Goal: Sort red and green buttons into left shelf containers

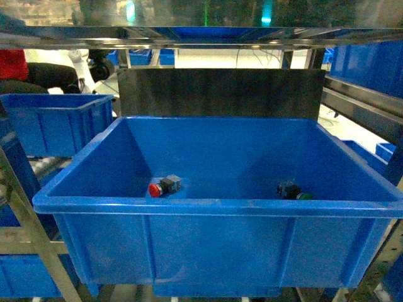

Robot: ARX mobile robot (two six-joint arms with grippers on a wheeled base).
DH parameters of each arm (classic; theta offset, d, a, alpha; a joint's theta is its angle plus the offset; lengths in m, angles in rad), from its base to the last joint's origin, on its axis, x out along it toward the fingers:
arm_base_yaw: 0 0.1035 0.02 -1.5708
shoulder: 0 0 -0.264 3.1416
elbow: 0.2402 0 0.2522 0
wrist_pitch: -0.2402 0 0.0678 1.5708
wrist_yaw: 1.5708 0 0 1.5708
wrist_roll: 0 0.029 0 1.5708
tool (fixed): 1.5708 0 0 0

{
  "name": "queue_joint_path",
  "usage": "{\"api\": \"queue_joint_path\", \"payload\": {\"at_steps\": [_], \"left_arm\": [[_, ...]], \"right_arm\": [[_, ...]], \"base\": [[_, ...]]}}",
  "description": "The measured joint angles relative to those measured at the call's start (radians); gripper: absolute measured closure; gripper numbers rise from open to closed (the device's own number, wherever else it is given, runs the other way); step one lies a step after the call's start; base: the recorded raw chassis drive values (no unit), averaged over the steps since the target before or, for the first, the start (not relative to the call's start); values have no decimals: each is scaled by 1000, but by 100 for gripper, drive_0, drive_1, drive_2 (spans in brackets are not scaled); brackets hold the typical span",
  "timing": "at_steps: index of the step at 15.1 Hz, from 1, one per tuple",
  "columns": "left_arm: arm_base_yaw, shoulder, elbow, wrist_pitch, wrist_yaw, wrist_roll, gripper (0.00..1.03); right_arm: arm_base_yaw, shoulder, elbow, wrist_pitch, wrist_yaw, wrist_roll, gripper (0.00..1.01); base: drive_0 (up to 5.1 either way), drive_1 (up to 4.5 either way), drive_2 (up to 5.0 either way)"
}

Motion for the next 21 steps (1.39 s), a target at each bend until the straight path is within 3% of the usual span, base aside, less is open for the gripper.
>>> {"api": "queue_joint_path", "payload": {"at_steps": [1, 2, 4, 11, 12, 21], "left_arm": [[0, -16, 0, -21, 1, 0, 101], [0, -118, 0, -184, 2, -1, 101], [0, -169, 0, -190, -2, -3, 97], [0, -169, 0, -187, 2, -4, 8], [0, -169, 0, -186, 2, -3, 4], [0, -169, 0, -186, 2, -3, 5]], "right_arm": [[0, 0, 0, 10, 0, 0, 99], [0, 0, 0, 7, 0, 0, 99], [0, 0, 0, 7, -1, 0, 98], [0, 0, 0, 7, -1, 0, 9], [0, 0, 0, 7, -1, 0, 1], [0, 0, 0, 7, -1, 0, 3]], "base": [[0, 0, 0], [0, 0, 0], [0, 0, 0], [0, 0, 0], [0, 0, 0], [0, 0, 0]]}}
